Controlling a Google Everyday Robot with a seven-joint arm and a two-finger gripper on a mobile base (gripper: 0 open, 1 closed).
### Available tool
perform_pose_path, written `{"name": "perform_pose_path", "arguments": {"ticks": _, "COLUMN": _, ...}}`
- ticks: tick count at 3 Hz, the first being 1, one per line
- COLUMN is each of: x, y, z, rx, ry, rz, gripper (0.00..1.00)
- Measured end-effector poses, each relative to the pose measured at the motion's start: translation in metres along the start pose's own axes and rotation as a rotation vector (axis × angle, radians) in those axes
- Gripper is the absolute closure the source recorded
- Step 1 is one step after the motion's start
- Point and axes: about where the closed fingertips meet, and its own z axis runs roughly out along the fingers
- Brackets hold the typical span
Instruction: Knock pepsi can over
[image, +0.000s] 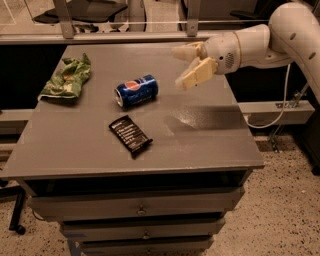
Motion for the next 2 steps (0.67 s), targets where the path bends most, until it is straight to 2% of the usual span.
{"name": "perform_pose_path", "arguments": {"ticks": 1, "x": -0.005, "y": -0.0143, "z": -0.0334, "rx": 0.058, "ry": -0.018, "rz": -0.06, "gripper": 0.0}}
{"name": "perform_pose_path", "arguments": {"ticks": 2, "x": -0.0142, "y": -0.017, "z": -0.0397, "rx": 0.074, "ry": -0.027, "rz": -0.08, "gripper": 0.0}}
